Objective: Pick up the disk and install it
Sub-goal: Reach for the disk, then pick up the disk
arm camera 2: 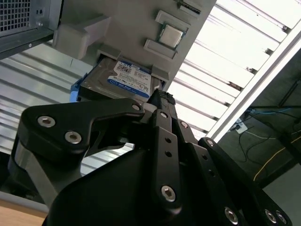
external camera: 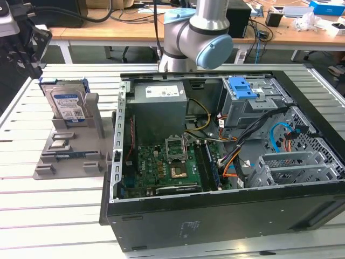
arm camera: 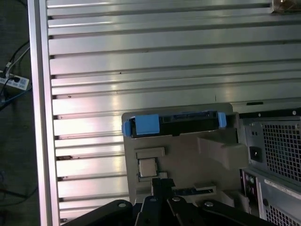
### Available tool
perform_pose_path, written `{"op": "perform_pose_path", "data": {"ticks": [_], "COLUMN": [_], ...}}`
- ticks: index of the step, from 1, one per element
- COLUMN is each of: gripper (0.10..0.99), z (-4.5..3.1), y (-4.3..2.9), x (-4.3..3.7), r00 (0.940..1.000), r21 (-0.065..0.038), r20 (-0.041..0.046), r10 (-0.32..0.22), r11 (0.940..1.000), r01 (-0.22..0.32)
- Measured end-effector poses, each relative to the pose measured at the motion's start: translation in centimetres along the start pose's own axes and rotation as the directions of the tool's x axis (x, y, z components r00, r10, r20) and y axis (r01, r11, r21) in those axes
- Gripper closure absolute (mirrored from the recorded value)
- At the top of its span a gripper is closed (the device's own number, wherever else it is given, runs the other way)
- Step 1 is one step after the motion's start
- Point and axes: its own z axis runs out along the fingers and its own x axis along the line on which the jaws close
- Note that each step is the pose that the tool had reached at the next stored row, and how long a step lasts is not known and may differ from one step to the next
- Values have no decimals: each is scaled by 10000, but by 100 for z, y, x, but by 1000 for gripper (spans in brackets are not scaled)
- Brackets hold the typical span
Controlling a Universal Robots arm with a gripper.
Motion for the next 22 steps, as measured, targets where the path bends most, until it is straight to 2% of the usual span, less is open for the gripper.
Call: {"op": "perform_pose_path", "data": {"ticks": [17,22], "gripper": [980,980], "z": [9,10], "y": [10,10], "x": [5,6], "r00": [10000,9990], "r21": [3,-8], "r20": [-2,-18], "r10": [-19,-456], "r11": [10000,9990], "r01": [19,456]}}
